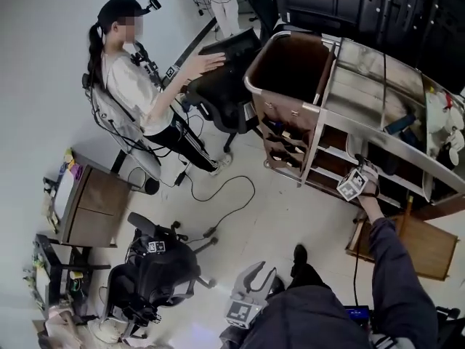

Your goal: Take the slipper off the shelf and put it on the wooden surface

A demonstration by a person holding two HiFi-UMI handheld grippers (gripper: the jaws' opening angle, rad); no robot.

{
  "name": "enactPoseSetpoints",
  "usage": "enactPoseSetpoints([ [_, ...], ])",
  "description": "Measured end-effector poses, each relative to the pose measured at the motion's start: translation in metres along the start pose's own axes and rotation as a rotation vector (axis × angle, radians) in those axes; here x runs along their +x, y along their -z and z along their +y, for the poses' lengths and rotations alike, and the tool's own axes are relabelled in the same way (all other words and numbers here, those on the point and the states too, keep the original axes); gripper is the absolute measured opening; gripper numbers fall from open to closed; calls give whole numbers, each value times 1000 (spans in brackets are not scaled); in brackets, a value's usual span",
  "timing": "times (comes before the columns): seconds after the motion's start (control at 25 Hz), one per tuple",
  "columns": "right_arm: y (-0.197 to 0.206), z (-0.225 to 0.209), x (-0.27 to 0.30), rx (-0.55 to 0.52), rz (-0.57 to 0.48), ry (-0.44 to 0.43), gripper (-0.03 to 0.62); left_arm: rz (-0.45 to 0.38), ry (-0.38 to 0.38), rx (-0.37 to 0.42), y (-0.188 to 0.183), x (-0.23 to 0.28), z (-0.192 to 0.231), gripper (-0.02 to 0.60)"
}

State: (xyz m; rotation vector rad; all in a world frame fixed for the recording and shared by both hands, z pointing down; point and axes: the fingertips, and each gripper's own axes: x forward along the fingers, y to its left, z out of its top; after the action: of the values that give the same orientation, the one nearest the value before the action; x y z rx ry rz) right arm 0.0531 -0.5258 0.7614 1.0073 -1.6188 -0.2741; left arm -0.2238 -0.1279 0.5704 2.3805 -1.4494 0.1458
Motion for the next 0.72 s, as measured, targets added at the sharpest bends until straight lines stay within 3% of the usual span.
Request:
enactPoseSetpoints([
  [0.16,6,11,-80,-22,-106,49,241,-11,57,18,8,-13,-13,141],
  [0.32,45,35,-179,45,-134,116,239,-23,120,53,13,-35,-34,141],
  [0.56,85,120,-338,112,-224,226,64,-11,224,72,42,-63,-68,141],
  [0.64,97,110,-359,80,-244,254,55,-21,258,80,45,-68,-81,141],
  [0.72,111,62,-358,35,-250,287,72,-27,277,85,47,-72,-93,141],
])
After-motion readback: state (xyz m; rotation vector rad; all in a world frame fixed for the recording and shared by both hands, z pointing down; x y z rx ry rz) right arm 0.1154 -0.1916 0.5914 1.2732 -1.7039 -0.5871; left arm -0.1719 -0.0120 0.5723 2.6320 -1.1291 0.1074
